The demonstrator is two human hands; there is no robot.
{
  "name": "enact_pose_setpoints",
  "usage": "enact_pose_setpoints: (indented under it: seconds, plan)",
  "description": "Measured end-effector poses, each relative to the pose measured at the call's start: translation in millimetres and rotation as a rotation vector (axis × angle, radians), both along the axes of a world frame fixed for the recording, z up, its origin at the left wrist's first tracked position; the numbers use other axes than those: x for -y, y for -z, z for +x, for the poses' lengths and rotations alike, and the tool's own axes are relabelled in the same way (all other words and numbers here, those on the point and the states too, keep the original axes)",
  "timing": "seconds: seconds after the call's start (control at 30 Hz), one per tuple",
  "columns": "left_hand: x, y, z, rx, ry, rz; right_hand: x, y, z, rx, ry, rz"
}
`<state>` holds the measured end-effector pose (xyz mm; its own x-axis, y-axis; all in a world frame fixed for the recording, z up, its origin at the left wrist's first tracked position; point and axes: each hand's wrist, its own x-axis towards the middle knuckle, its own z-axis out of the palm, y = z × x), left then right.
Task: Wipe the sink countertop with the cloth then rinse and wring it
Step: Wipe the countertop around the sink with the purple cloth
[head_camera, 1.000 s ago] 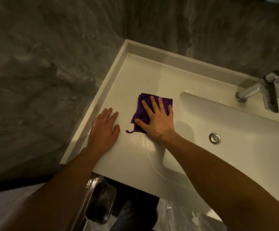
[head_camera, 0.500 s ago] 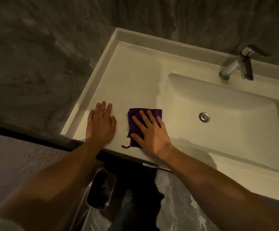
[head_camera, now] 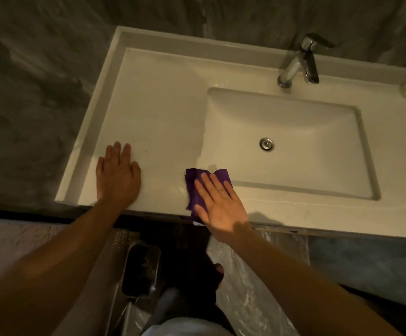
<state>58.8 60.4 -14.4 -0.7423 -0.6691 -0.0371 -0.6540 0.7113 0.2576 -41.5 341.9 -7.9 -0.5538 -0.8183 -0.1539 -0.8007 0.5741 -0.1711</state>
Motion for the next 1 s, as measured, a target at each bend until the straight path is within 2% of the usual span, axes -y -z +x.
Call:
enact_pose_setpoints:
  seconds: [0.17, 0.4, 0.5, 0.57, 0.67, 0.83, 0.9, 1.0]
  plan:
    - [-7.3, -2.6, -7.6, -0.07, 0.018, 0.043, -42.3, -1.1, -7.3, -0.035, 0.156, 0.031]
    - [-101.2, -10.4, -51.3, -0.102, 0.482, 0.112, -92.9, -4.9, -25.4, -0.011, 0.34, 0.01]
    - [-138.6, -9.6, -57.1, -0.014, 0.589, 0.09, -119.6, -7.0, -34.3, -0.023, 0.427, -0.008]
    - [-148.0, -7.5, -56.3, 0.072, 0.612, -0.02, -137.8, -7.6, -43.4, -0.022, 0.485, -0.018]
    - [-149.3, -7.5, -56.5, 0.14, 0.605, -0.051, -154.4, -6.8, -54.7, -0.023, 0.573, -0.052]
    - [-151.7, -9.3, -56.3, 0.145, 0.594, -0.064, -136.3, -20.3, -55.5, 0.009, 0.849, -0.306]
    - [-151.3, -10.6, -55.9, 0.139, 0.604, -0.075, -116.0, -30.9, -43.6, 0.004, 0.806, -0.358]
    - [-151.6, -10.7, -57.1, 0.116, 0.594, -0.058, -80.0, -35.1, -20.7, 0.038, 0.603, -0.264]
